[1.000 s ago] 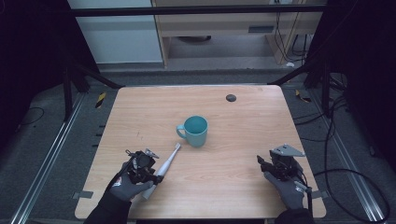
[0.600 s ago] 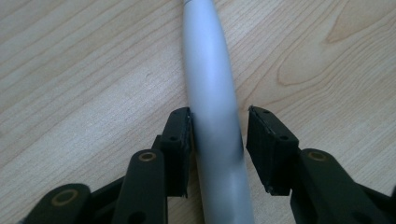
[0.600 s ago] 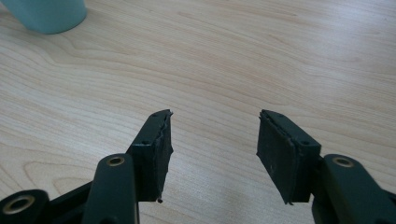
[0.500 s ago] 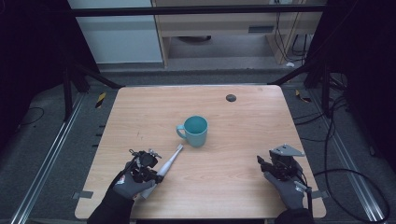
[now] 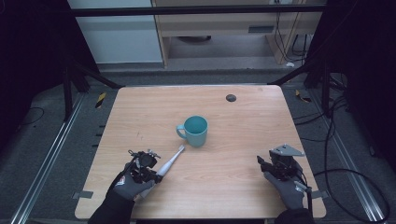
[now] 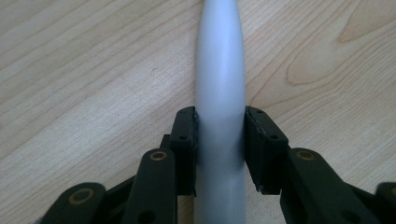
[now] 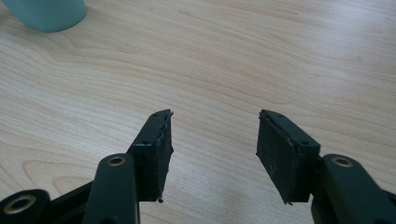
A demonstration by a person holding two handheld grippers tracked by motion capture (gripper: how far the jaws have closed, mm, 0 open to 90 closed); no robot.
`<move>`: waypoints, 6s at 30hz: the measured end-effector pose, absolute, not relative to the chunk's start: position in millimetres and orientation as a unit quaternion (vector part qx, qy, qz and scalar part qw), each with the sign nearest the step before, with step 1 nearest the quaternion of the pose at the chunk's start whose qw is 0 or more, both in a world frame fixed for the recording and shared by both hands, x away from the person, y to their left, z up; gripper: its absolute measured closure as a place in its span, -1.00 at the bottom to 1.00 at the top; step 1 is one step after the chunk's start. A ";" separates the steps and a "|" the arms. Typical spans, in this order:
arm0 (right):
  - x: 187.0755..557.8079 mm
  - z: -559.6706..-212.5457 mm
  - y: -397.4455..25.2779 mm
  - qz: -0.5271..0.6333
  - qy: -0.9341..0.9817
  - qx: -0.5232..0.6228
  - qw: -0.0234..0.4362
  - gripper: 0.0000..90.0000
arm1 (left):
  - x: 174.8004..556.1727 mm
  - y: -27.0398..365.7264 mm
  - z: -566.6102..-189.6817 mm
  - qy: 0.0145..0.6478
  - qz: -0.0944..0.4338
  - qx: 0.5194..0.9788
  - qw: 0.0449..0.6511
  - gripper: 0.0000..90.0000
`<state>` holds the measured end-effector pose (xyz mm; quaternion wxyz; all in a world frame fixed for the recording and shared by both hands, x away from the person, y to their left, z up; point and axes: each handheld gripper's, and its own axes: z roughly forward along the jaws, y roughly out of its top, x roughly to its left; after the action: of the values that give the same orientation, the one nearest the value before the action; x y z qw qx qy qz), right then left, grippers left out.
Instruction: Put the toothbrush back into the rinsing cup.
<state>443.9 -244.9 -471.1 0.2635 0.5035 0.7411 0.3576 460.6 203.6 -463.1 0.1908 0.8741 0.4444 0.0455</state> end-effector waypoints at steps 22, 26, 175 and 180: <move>442.4 -471.0 -248.2 0.359 0.735 0.510 0.266 0.00 | 463.4 268.9 -405.0 0.522 0.133 0.789 0.297 0.46; 442.5 -471.9 -248.2 0.357 0.737 0.507 0.270 0.00 | 467.5 270.8 -398.3 0.528 0.159 0.770 0.320 0.46; 445.0 -477.0 -247.7 0.373 0.717 0.516 0.285 -0.32 | 469.4 211.6 -447.6 0.431 0.216 0.764 0.429 -0.05; 443.1 -477.7 -249.4 0.373 0.715 0.520 0.280 -0.36 | 463.6 238.2 -456.3 0.454 0.220 0.757 0.414 -0.07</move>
<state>443.1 -249.4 -477.7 0.2802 0.5202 0.7153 0.3731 463.6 238.2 -456.3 0.4144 0.7575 0.4537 0.2205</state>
